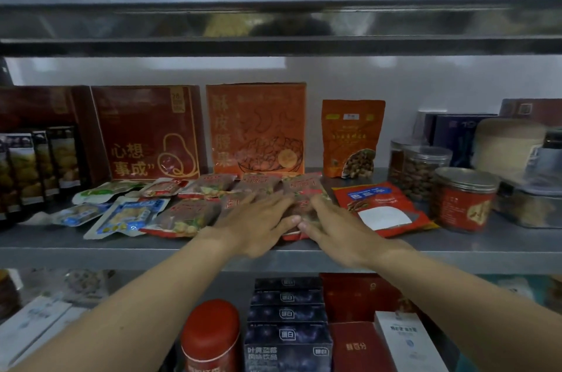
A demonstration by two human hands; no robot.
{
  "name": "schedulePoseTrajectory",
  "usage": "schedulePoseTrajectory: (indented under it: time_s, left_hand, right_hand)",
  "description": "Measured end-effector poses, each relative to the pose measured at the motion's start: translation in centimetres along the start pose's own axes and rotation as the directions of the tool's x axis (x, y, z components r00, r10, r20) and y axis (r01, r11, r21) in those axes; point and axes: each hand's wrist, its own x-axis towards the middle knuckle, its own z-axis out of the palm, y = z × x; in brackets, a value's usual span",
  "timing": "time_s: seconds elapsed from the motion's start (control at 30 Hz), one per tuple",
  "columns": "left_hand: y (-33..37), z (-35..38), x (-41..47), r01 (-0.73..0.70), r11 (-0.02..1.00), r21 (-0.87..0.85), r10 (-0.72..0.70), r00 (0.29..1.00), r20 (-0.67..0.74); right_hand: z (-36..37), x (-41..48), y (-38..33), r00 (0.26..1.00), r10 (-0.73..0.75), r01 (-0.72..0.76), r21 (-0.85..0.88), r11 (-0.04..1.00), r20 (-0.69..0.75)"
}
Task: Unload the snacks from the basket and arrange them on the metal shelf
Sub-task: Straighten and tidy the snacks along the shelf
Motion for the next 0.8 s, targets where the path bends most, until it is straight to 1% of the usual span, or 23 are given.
schedulePoseTrajectory:
  time_s: [0.1,0.2,0.3,0.5,0.57,0.6,0.63,0.7,0.73,0.8]
  left_hand:
    - [-0.2,0.4,0.5,0.000,1.000,0.008,0.000,0.999,0.049]
    - [-0.6,0.6,0.7,0.012,1.000,-0.029,-0.010,0.998,0.068]
    - [-0.9,0.7,0.6,0.002,0.998,-0.064,0.002,0.998,0.061]
    - [-1.1,0.9,0.9,-0.005,0.998,-0.058,0.007,0.999,0.035]
    - [-1.2,0.5,0.8,-0.010,0.997,-0.083,0.011,1.000,0.003]
    - [-1.3,0.0,0.9,-0.003,0.995,-0.096,0.001,1.000,-0.025]
    - [-1.5,-0.5,1.1,0.015,0.995,-0.101,-0.021,0.998,-0.054]
    - [-2.5,-1.3,1.4,0.059,0.997,-0.051,-0.063,0.994,-0.092]
    - [-3.3,-1.6,1.6,0.080,0.997,-0.017,-0.081,0.993,-0.089]
    - [-5.2,-2.0,1.7,0.135,0.991,-0.002,-0.135,0.990,-0.052]
  right_hand:
    - [0.6,0.1,0.4,1.000,0.016,-0.016,0.008,1.000,-0.008]
    - [0.8,0.6,0.5,1.000,-0.004,0.002,-0.063,0.998,-0.021]
    - [1.0,0.9,0.4,0.999,0.008,-0.012,-0.100,0.995,-0.041]
    - [1.1,0.5,0.3,0.999,0.010,-0.013,-0.087,0.996,-0.038]
    - [0.6,0.7,0.1,0.999,0.012,-0.015,-0.069,0.998,-0.047]
    - [0.2,1.0,0.2,0.997,0.012,-0.016,-0.042,0.999,-0.080]
    - [-0.4,1.5,0.2,0.991,0.027,-0.028,-0.012,1.000,-0.128]
    - [-1.7,2.9,0.5,0.976,0.104,-0.097,0.042,0.994,-0.192]
    - [-2.2,3.8,0.9,0.971,0.156,-0.147,0.060,0.987,-0.179]
    - [-2.7,5.5,1.5,0.959,0.272,-0.268,0.066,0.961,-0.075]
